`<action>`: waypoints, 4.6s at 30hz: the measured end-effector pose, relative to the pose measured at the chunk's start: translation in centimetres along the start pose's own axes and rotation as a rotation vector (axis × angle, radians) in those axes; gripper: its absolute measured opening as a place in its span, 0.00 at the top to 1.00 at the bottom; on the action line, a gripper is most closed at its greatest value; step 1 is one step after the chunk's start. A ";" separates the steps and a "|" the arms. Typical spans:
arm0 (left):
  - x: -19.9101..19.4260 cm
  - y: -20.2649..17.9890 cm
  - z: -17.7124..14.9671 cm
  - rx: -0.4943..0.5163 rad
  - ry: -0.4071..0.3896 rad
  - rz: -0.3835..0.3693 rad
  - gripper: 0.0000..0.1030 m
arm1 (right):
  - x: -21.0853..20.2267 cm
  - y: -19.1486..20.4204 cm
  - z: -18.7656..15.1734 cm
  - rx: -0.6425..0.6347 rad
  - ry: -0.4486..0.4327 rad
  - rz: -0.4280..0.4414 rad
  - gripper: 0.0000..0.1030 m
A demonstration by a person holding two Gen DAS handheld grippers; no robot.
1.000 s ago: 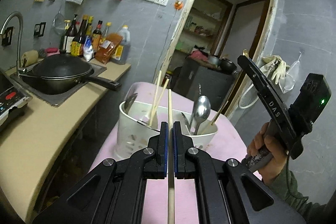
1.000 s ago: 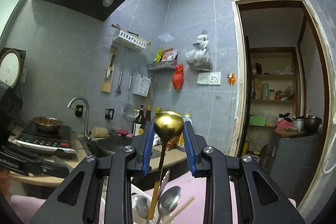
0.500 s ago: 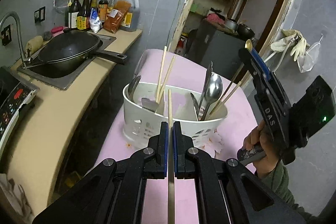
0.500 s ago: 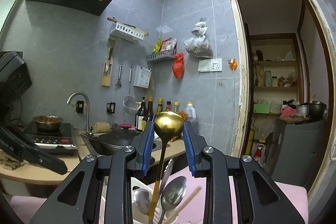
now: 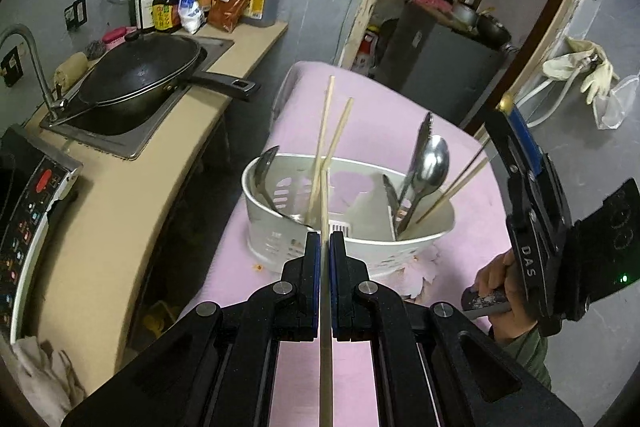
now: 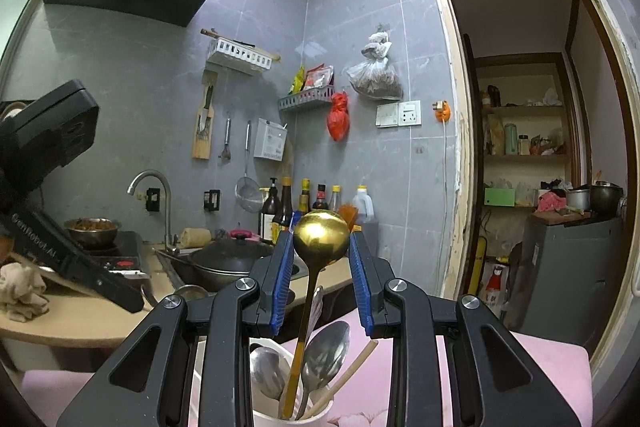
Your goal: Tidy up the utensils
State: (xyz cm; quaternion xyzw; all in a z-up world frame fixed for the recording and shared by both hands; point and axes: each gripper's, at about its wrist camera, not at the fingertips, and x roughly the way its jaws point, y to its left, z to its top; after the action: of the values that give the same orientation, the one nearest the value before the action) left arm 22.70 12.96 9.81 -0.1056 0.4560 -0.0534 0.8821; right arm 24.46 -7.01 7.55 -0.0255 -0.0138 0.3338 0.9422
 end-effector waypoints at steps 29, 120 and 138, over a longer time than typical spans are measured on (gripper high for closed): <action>1.2 0.3 2.9 -0.046 0.173 0.010 0.97 | 0.8 -0.2 -1.1 0.030 0.039 0.004 0.74; -1.8 -1.4 -8.5 0.070 -0.645 -0.065 0.45 | -19.3 1.9 -4.1 0.197 0.089 -0.406 0.00; -2.3 -3.2 -21.4 0.137 -0.644 -0.067 0.16 | -24.2 6.4 -6.6 0.142 0.133 -0.502 0.00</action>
State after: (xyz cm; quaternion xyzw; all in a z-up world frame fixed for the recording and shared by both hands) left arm 3.86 7.35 0.37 -0.0722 0.1453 -0.0767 0.9838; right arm 1.96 -17.50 0.39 0.0229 0.0657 0.0876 0.9937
